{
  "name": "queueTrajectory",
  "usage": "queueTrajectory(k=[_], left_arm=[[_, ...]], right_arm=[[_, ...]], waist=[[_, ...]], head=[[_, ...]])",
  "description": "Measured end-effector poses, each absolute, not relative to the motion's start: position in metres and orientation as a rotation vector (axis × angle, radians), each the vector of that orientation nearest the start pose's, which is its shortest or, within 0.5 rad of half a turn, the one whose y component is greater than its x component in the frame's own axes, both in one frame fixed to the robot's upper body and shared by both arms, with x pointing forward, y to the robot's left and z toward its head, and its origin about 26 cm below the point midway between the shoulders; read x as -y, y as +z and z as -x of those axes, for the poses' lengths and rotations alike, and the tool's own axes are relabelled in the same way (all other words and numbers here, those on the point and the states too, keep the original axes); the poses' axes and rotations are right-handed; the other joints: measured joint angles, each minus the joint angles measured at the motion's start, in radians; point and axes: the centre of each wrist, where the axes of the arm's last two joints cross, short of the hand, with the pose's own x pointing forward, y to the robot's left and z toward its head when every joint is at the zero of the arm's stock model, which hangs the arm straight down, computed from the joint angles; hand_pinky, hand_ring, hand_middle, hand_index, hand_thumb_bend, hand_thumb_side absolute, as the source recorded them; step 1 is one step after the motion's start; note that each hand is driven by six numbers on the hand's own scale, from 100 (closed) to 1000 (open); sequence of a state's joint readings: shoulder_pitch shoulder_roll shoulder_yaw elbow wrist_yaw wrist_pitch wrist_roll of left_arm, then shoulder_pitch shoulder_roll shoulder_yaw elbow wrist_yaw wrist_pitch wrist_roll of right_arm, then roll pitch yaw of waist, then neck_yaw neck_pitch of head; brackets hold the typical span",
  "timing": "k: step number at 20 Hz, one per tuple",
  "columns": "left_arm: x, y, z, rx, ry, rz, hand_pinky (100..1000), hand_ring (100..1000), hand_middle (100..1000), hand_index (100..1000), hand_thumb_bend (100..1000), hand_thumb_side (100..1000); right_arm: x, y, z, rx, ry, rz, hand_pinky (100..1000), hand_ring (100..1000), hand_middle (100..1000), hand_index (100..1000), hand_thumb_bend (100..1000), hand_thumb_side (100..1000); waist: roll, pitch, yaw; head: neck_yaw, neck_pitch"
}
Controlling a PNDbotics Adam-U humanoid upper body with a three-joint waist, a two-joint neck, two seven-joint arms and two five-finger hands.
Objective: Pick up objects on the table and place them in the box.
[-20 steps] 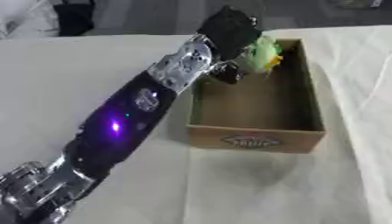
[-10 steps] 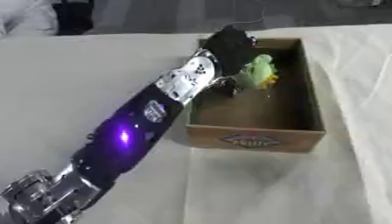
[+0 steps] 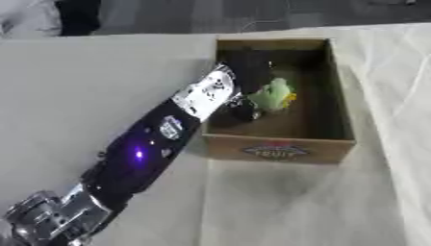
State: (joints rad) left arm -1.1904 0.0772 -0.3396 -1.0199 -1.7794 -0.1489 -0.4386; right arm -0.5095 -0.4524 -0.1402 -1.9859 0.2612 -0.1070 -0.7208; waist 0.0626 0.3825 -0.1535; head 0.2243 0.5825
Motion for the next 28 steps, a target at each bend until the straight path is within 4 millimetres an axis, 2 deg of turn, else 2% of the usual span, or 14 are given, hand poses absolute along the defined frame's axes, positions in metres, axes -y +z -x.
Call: queueTrajectory(k=[1,2,3,4,10,13,14,16,17,25,27,28], left_arm=[[-0.043,0.262,-0.45,-1.414,2.342,1.927,589,816,767,905,100,839],[-0.042,0.262,-0.45,-1.413,2.338,1.93,596,821,773,913,131,858],[-0.042,0.263,-0.449,-1.414,2.324,1.939,607,827,779,927,219,899],[-0.041,0.265,-0.448,-1.416,2.304,1.953,614,831,785,935,235,907],[-0.038,0.274,-0.44,-1.427,2.163,2.036,664,865,824,994,483,939],[-0.037,0.276,-0.438,-1.411,2.135,2.064,692,884,843,1000,691,970],[-0.037,0.277,-0.437,-1.407,2.13,2.073,704,890,850,1000,792,970],[-0.036,0.279,-0.436,-1.405,2.124,2.088,718,902,859,1000,903,981],[-0.036,0.28,-0.435,-1.403,2.121,2.095,732,912,867,1000,1000,993],[-0.037,0.291,-0.428,-1.398,2.127,2.127,723,901,855,1000,1000,1000],[-0.038,0.297,-0.424,-1.439,2.099,2.129,703,883,839,999,906,1000],[-0.04,0.302,-0.421,-1.473,2.074,2.132,691,871,830,986,825,1000]], right_arm=[[0.291,0.285,-0.307,-3.178,0.477,-1.06,774,807,664,704,100,1000],[0.291,0.285,-0.307,-3.178,0.477,-1.06,774,807,664,704,100,1000],[0.291,0.285,-0.307,-3.177,0.478,-1.061,774,807,664,705,100,1000],[0.291,0.285,-0.307,-3.177,0.48,-1.062,774,807,664,705,100,1000],[0.29,0.284,-0.307,-3.177,0.486,-1.059,773,806,664,704,100,1000],[0.29,0.284,-0.307,-3.178,0.49,-1.055,773,806,664,704,100,1000],[0.29,0.284,-0.307,-3.179,0.493,-1.053,773,806,664,704,100,1000],[0.29,0.284,-0.307,-3.18,0.498,-1.05,773,805,663,703,100,1000],[0.29,0.284,-0.308,-3.181,0.499,-1.05,772,804,662,703,100,1000],[0.29,0.283,-0.307,-3.182,0.511,-1.05,772,804,661,701,100,1000],[0.29,0.283,-0.307,-3.182,0.512,-1.051,772,803,661,701,100,1000],[0.29,0.283,-0.307,-3.183,0.513,-1.054,772,803,661,701,100,1000]], waist=[[0.0,0.0,0.0],[0.0,0.0,0.0],[0.001,0.0,0.0],[0.003,0.0,0.0],[0.003,0.0,-0.001],[0.003,-0.001,-0.001],[0.003,-0.001,-0.001],[0.003,-0.001,-0.001],[0.003,-0.002,-0.001],[0.002,-0.007,0.001],[0.001,-0.01,0.005],[0.001,-0.013,0.008]], head=[[0.0,0.001],[0.001,0.005],[0.002,0.007],[0.003,0.009],[0.006,0.014],[0.008,0.014],[0.008,0.014],[0.009,0.014],[0.01,0.014],[0.01,0.014],[0.009,0.014],[0.007,0.014]])
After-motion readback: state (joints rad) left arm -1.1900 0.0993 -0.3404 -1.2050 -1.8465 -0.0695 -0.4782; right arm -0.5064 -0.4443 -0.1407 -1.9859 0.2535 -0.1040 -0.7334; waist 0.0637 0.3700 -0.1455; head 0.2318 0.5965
